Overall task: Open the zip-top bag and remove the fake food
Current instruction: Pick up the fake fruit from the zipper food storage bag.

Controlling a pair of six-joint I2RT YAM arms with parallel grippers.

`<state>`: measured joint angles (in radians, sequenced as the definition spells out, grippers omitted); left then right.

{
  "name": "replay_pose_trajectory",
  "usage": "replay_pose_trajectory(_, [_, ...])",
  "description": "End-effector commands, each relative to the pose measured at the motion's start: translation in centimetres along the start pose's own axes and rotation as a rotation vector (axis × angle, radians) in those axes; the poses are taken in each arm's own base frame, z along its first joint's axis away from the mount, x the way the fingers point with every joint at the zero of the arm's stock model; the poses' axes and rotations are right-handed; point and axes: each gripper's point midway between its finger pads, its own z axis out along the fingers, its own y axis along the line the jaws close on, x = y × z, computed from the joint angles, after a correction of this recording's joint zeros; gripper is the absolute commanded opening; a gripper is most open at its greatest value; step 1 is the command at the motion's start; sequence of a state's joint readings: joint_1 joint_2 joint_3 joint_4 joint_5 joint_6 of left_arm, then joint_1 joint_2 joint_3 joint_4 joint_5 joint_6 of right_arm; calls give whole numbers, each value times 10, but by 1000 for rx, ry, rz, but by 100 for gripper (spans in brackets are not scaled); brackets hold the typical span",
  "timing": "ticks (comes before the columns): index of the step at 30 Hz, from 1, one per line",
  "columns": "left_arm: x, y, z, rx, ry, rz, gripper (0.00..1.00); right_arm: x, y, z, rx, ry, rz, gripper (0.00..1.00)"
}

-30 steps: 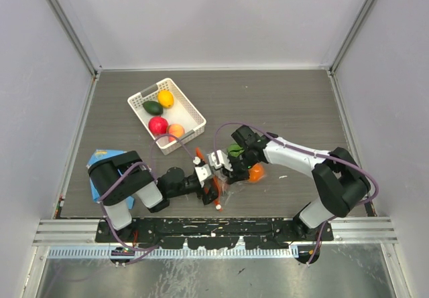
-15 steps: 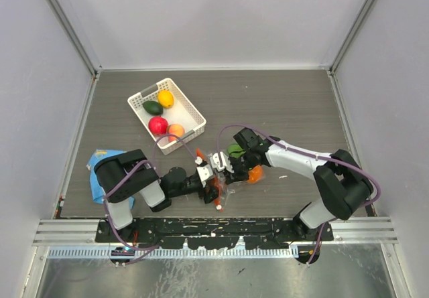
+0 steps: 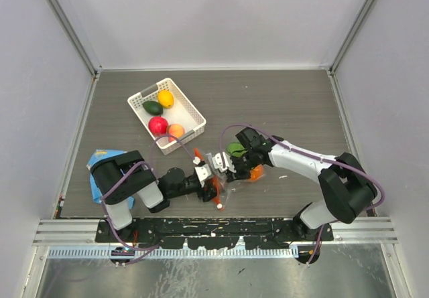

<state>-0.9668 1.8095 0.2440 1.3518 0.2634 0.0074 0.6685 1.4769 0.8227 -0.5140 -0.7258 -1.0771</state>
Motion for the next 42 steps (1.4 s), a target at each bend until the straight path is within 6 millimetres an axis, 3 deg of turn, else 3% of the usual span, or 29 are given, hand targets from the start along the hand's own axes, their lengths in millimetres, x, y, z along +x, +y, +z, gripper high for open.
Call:
replay_pose_trajectory(1, [-33, 4, -5, -31, -113, 23, 29, -12, -16, -19, 66, -17, -65, 1])
replay_pose_trajectory(14, [-40, 8, -15, -91, -76, -97, 24, 11, -44, -47, 206, 64, -4, 1])
replay_pose_trajectory(25, [-52, 13, -32, -155, 33, -166, 20, 13, -54, -67, 272, 44, 26, 2])
replay_pose_trajectory(28, [-66, 15, -40, -183, 36, -176, 17, 13, -54, -68, 273, 43, 29, 2])
replay_pose_trajectory(42, [-74, 37, -84, -389, 230, -214, 8, 14, -55, -70, 278, 47, 36, 2])
